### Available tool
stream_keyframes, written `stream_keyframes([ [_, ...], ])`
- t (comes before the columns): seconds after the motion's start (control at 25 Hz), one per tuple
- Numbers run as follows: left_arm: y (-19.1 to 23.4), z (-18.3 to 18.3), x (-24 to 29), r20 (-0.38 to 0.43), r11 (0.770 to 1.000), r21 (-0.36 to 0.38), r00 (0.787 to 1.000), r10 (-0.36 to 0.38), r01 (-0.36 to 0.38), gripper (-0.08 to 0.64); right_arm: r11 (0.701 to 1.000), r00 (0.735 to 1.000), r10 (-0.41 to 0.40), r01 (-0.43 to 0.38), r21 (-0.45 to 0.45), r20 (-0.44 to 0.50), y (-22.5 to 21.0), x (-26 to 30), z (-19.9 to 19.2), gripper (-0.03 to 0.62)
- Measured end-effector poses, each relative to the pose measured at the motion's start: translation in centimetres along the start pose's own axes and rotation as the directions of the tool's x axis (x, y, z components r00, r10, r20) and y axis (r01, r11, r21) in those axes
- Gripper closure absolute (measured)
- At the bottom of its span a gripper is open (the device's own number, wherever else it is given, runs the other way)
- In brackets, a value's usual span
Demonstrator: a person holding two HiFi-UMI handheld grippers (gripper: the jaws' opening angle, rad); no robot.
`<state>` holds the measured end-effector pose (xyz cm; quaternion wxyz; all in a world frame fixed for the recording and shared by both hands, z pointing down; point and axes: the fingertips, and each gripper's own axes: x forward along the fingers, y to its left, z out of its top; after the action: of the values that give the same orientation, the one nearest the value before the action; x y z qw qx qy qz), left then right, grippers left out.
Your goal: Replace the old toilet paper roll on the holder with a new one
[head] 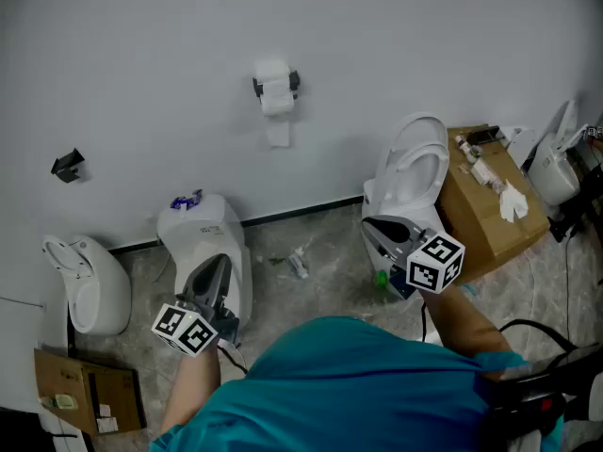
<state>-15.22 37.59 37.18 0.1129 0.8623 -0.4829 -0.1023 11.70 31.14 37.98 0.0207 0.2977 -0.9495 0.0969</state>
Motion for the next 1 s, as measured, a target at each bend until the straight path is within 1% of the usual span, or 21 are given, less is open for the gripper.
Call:
stream_keyframes([
  [0.36,-0.3,0.3,1.2,-0.003,1.000,0.011,1.000,-0.004,0.004,0.551,1.000,1.000,-0.017,0.017,-0.014,-0.001,-1.4,-0.6,0.4,0.592],
  [0.52,-1.1,0.1,2.2,-0.001,1.000,0.017,1.000,-0.003,0.003,0.551,1.000,1.000,-0.022,0.023,-0.014,0.022,-2.1,-1.3,1.0,0.591],
  [0.6,-1.7,0.1,3.0,0.004,1.000,0.020,1.000,-0.003,0.003,0.551,1.000,0.999,-0.020,0.021,-0.014,0.032,-2.7,-1.8,1.3,0.591],
  [0.76,-3.4,-0.3,5.2,0.020,1.000,0.022,1.000,-0.010,0.009,0.551,0.999,1.000,-0.014,0.015,-0.038,0.024,-4.4,-3.6,1.7,0.591],
  [0.88,-5.1,-1.2,7.0,0.019,1.000,0.017,1.000,-0.004,0.004,0.551,0.999,1.000,-0.017,0.018,-0.050,0.025,-6.4,-5.7,1.8,0.591],
  [1.0,-6.7,-2.2,8.9,0.020,1.000,0.005,1.000,-0.013,0.013,0.551,0.999,1.000,-0.022,0.023,-0.043,0.023,-8.5,-7.3,1.8,0.591],
])
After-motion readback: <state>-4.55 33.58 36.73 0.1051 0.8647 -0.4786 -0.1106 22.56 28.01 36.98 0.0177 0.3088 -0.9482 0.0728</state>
